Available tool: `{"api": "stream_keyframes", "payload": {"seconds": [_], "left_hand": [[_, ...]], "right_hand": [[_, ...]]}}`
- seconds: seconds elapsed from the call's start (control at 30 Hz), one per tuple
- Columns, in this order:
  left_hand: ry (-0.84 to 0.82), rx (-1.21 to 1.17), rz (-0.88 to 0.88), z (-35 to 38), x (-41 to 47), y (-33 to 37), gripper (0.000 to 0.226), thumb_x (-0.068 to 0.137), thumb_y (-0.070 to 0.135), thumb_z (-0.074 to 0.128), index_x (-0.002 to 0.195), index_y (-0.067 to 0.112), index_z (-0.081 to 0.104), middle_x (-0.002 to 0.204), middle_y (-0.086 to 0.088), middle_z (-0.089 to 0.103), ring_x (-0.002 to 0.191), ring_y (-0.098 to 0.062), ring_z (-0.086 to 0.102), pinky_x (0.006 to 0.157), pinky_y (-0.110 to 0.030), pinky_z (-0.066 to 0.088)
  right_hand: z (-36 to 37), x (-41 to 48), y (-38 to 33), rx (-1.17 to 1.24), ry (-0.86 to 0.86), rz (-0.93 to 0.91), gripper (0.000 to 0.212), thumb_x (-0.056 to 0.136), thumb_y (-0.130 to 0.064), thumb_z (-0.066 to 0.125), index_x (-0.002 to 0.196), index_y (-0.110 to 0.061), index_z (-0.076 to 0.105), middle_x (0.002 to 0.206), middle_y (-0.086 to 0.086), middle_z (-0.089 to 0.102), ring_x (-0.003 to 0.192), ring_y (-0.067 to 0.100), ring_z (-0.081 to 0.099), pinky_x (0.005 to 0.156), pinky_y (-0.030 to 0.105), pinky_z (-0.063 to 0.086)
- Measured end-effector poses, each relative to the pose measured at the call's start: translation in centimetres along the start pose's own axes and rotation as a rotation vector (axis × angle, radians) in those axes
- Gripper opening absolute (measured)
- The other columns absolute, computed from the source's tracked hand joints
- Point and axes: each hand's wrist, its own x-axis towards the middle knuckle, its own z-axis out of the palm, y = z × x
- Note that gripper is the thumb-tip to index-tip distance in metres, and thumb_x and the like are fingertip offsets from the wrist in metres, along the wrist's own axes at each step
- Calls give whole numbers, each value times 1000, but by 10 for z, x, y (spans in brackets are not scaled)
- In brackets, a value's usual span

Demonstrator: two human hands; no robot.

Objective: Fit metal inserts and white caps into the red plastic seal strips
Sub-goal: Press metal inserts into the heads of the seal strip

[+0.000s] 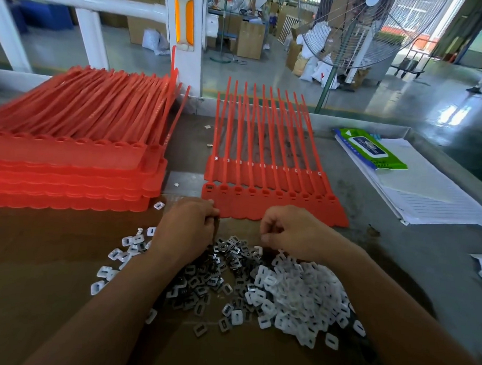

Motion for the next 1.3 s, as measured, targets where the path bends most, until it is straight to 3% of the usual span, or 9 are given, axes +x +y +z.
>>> {"api": "stream_keyframes", "payload": {"seconds": [0.1, 0.3, 0.43, 0.5, 0.63, 0.73, 0.8, 0.93, 1.3], "left_hand": [[2, 1, 9, 0, 0, 0, 28, 83, 8, 50, 106, 13, 67, 121, 0, 60, 114, -12, 51, 98, -22, 33], [1, -2, 11, 0, -1, 0, 29, 84, 8, 50, 107, 13, 67, 122, 0, 59, 115, -12, 50, 97, -23, 33], [0, -17, 8, -1, -1, 1, 29, 84, 8, 49, 106, 13, 67, 122, -1, 59, 115, -13, 51, 98, -25, 35], [4, -11, 19, -1, -2, 1, 29, 84, 7, 50, 106, 13, 67, 122, -2, 60, 115, -13, 51, 97, -24, 34], [35, -25, 19, -2, -3, 2, 26, 82, 6, 51, 100, 11, 69, 115, -3, 64, 110, -15, 55, 93, -24, 37], [32, -17, 26, -3, -3, 3, 21, 83, 8, 51, 92, 7, 71, 105, -7, 67, 99, -21, 59, 86, -31, 44], [40, -23, 40, -4, -3, 4, 20, 82, 7, 52, 88, 6, 71, 100, -9, 68, 94, -23, 60, 83, -33, 46], [41, -26, 56, -4, -4, 4, 18, 80, 6, 53, 85, 4, 71, 96, -10, 68, 91, -24, 61, 80, -37, 48], [46, -45, 57, -4, -5, 5, 20, 82, 6, 52, 89, 6, 71, 100, -11, 68, 93, -25, 61, 83, -34, 46]], "right_hand": [[-2, 0, -1, 101, 44, 5, 19, 87, -8, 55, 74, -22, 53, 75, -5, 65, 68, 4, 60, 63, 19, 51], [-2, 6, -5, 181, 100, -6, 14, 81, -13, 67, 72, -23, 63, 70, -8, 66, 65, 1, 60, 66, 18, 51], [1, 16, -6, 179, 188, 5, 14, 79, -10, 69, 85, -22, 66, 84, -4, 64, 80, 7, 59, 69, 18, 47], [2, 24, -7, 164, 246, -17, 16, 80, -12, 68, 94, -20, 68, 88, -5, 64, 83, 5, 59, 71, 15, 47], [2, 48, -14, 158, 306, -37, 9, 79, -11, 69, 85, -16, 72, 71, -15, 62, 66, -8, 54, 58, -1, 39], [3, 69, -17, 168, 337, -11, 10, 81, -6, 65, 88, -10, 72, 77, 1, 68, 66, 4, 59, 68, 16, 50], [5, 81, -21, 135, 356, -5, 12, 83, -6, 63, 91, -7, 72, 86, 7, 70, 73, 10, 59, 74, 23, 50], [12, 98, -24, 97, 354, -6, 14, 85, -7, 60, 91, -6, 72, 98, 5, 70, 84, 7, 57, 76, 18, 40], [21, 112, -19, 67, 325, 103, 15, 84, -15, 61, 93, -12, 74, 99, 3, 71, 92, 14, 63, 73, 21, 43]]}}
